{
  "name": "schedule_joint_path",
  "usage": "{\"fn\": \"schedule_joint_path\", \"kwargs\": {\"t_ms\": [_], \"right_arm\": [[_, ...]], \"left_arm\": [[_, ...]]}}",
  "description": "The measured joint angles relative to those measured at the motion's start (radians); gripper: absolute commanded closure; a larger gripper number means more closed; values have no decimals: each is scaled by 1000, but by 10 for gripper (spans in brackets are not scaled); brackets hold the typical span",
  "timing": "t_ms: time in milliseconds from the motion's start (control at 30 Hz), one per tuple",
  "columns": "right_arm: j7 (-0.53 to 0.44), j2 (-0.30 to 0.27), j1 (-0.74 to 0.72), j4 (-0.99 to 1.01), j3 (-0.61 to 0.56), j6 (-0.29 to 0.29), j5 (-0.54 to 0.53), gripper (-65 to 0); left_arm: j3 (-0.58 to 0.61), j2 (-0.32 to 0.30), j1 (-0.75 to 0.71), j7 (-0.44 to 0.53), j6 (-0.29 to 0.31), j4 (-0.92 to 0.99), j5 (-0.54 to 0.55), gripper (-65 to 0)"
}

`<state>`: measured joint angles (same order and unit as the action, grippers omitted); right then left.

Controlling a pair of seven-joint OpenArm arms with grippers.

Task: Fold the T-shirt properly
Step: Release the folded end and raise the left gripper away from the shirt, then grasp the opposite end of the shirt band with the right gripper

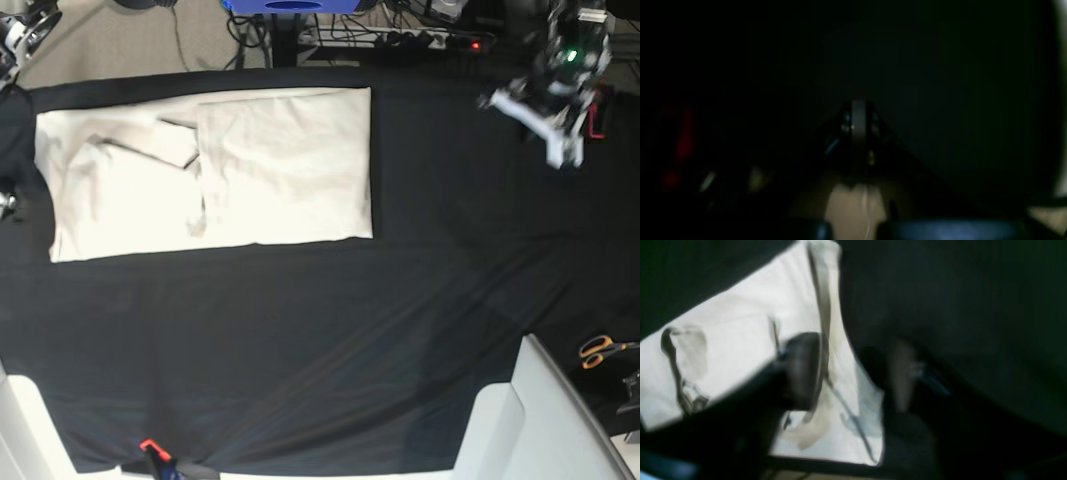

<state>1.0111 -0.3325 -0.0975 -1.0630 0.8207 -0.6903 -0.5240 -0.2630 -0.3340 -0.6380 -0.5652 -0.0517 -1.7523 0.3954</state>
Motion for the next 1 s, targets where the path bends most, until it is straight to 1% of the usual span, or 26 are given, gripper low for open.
{"fn": "schedule_joint_path", "kwargs": {"t_ms": [33, 67, 100, 133, 167, 200, 267, 300, 333, 367, 433, 633, 700, 800, 900, 1000], "right_arm": [[-18, -2, 1, 25, -4, -1, -19, -452], [-44, -12, -2, 58, -8, -4, -35, -462], [-58, -28, -7, 97, -9, -6, -45, -462], [-78, -50, -13, 146, -9, -9, -51, -465], [-97, -74, -15, 201, -5, -4, -54, -467], [-111, -95, -13, 248, -4, 0, -45, -467], [-138, -115, -3, 328, -3, 3, -39, -467], [-140, -113, -1, 359, -2, 5, -36, -468], [-154, -108, 2, 370, -2, -10, -58, -468], [-148, -104, -2, 371, -2, -6, -55, -468], [-128, -100, -10, 369, -5, -6, -53, -468], [-41, -79, -8, 362, 0, -10, -78, -464], [-30, -74, -11, 358, -1, -10, -79, -464], [-31, -55, -10, 343, -45, -15, -96, -462], [-20, -17, -6, 279, -85, -14, -90, -461], [7, 29, 6, 215, -95, -14, -95, -459]], "left_arm": [[-19, 14, -23, 17, 17, 4, 0, 0], [-34, 33, -42, 55, 39, 8, 2, 0], [-46, 48, -56, 93, 73, 15, 5, 0], [-60, 59, -69, 126, 131, 27, 5, 0], [-75, 66, -79, 153, 166, 42, 17, 0], [-92, 76, -85, 166, 200, 62, 7, 0], [-123, 100, -87, 163, 241, 109, -5, 0], [-137, 113, -86, 161, 272, 130, -5, 0], [-148, 126, -86, 160, 305, 144, -2, 0], [-156, 136, -84, 159, 321, 151, -2, 0], [-159, 146, -82, 161, 322, 153, -3, 0], [-161, 139, -79, 169, 322, 154, -3, 0], [-156, 140, -68, 165, 322, 154, -3, 0], [-155, 142, -48, 170, 322, 157, -3, 0], [-155, 143, -50, 164, 322, 166, -3, 0], [-154, 146, -51, 166, 322, 166, -2, 0]]}}
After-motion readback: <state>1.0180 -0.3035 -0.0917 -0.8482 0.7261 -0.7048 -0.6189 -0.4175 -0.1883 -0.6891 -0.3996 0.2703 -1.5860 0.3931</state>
